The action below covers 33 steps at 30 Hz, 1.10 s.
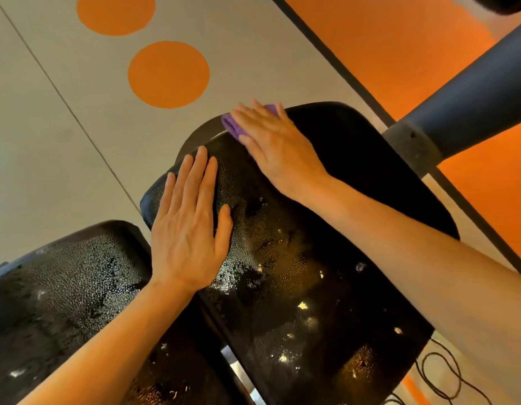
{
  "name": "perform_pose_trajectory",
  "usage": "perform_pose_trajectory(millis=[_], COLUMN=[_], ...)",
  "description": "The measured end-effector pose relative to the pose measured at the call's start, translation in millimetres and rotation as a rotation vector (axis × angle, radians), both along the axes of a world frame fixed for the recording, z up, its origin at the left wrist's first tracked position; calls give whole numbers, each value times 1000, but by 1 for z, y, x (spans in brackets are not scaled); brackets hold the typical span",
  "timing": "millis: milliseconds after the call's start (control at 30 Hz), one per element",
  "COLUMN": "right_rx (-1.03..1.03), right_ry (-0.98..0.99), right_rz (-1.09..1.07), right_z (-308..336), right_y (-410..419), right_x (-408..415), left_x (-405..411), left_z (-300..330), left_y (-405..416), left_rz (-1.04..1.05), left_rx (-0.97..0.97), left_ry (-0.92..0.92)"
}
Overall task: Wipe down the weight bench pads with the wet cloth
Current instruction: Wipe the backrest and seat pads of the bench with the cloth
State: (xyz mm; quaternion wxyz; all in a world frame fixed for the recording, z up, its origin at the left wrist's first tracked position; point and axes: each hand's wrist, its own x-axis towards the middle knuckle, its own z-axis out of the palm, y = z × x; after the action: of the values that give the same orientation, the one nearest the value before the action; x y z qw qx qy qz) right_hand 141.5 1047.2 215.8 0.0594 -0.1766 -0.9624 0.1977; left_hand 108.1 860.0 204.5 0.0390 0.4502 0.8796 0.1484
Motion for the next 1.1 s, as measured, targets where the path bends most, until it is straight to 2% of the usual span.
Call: perform_pose_trajectory(millis=[100, 233, 300, 400, 467, 533, 633, 700, 767, 867, 933, 1100], right_rx=[-50, -80, -60, -64, -76, -55, -30, -20, 9, 20, -41, -44], right_ry=[-5, -70, -62, -2, 2, -11, -78, -95, -73, -9, -3, -77], right_rz=[-93, 2, 5, -136, -168, -83, 79, 126, 79, -105, -117, 78], right_z=[-1, 3, 1, -5, -6, -4, 2, 1, -1, -4, -6, 3], right_y=[-7, -55, -40, -15, -8, -16, -49, -52, -36, -8, -6, -51], right_x=[44, 136, 119, 36, 13, 42, 137, 161, 120, 22, 13, 164], left_x=[-1, 0, 0, 0, 1, 1, 2, 2, 3, 3, 3, 1], left_z=[-2, -1, 0, -1, -1, -1, -1, -1, 0, -1, -1, -2], left_y=[0, 0, 0, 0, -1, -1, 0, 0, 0, -1, -1, -1], left_rz=[0, 9, 8, 8, 4, 4, 8, 16, 12, 13, 7, 12], left_rx=[14, 22, 23, 26, 23, 31, 32, 33, 28, 25, 33, 45], left_ry=[0, -9, -6, 2, 5, 6, 8, 9, 12, 25, 21, 12])
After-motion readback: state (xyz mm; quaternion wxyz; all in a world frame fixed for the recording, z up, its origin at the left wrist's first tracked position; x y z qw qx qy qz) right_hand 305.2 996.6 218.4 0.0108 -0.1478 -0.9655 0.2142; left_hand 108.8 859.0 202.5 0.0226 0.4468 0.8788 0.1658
